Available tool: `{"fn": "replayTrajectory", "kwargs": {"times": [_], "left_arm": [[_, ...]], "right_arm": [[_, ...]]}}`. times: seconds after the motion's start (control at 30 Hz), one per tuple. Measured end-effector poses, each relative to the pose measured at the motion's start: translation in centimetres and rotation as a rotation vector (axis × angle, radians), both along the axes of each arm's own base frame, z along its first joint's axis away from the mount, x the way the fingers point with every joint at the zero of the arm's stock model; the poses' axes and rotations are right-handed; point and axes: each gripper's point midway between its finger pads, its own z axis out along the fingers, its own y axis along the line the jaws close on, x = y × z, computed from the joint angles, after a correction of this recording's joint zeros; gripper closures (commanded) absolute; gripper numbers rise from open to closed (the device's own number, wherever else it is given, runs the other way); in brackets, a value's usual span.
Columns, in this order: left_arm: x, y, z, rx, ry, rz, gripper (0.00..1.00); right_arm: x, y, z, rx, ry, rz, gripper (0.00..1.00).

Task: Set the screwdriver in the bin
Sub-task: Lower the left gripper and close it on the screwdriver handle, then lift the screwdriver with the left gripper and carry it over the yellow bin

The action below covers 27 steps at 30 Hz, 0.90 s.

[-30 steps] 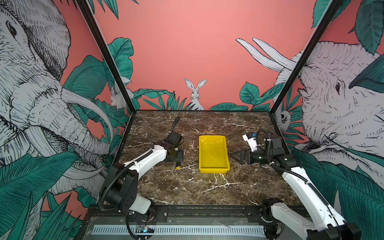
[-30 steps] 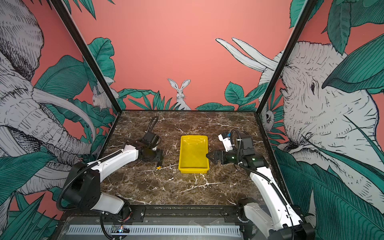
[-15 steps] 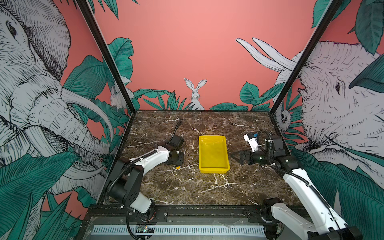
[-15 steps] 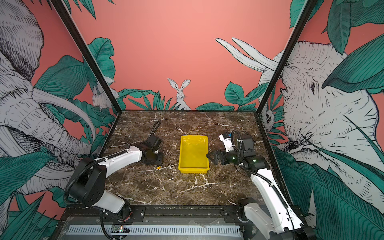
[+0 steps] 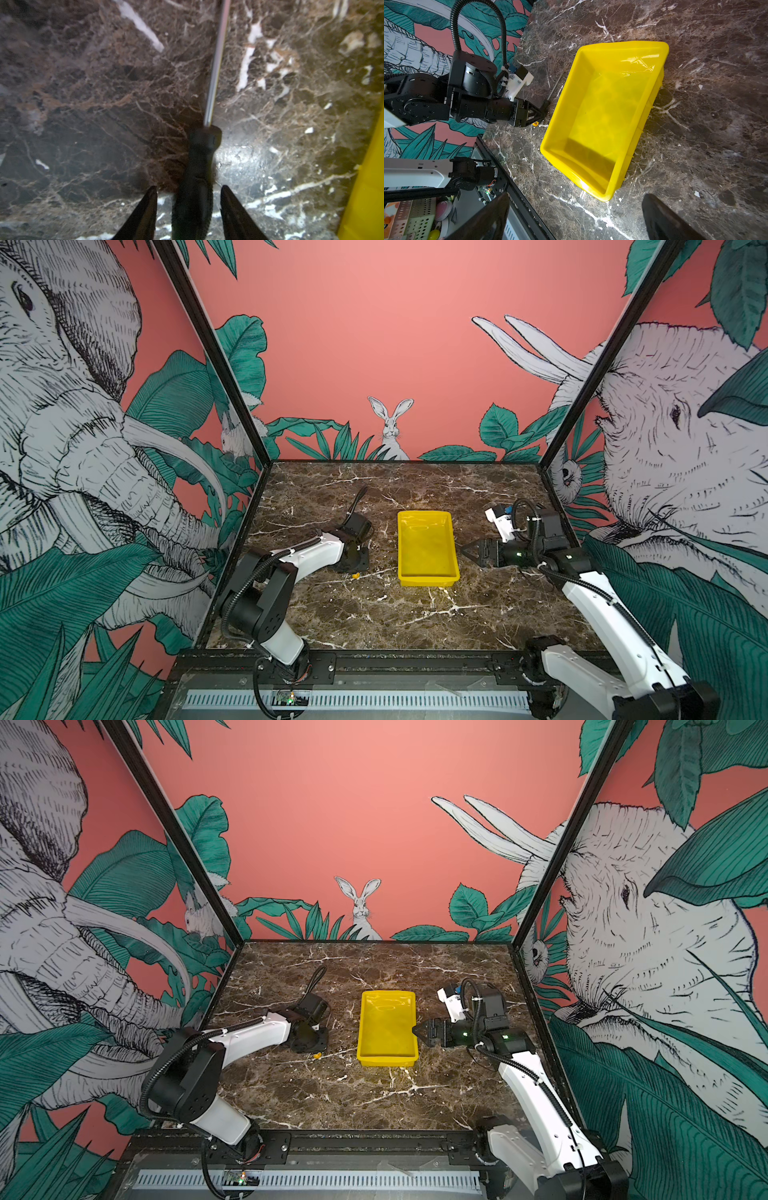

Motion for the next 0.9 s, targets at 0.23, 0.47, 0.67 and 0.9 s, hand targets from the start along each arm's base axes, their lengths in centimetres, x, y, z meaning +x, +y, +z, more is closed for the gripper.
{"fn": "replayTrajectory", "kwargs": {"times": [0.23, 0.47, 0.67, 0.9], "left_arm": [[-0.2, -0.4, -0.2, 0.010, -0.003, 0.007, 0.66], [-0.3, -0.4, -0.2, 0.009, -0.026, 0.042, 0.93], [-1.9, 1.1, 0.3, 0.019, -0.041, 0.086, 1.00], [-2.5, 2.0, 3.6, -0.018, -0.122, 0.112, 1.00]], "right_arm": [[1.0, 0.3, -0.9, -0.003, 0.028, 0.011, 0.01], [2.7, 1.1, -0.9, 0.016, 0.030, 0.040, 0.01], [4.0, 1.8, -0.6, 0.037, 0.023, 0.062, 0.01], [4.9, 2.4, -0.6, 0.060, 0.020, 0.082, 0.01]]}}
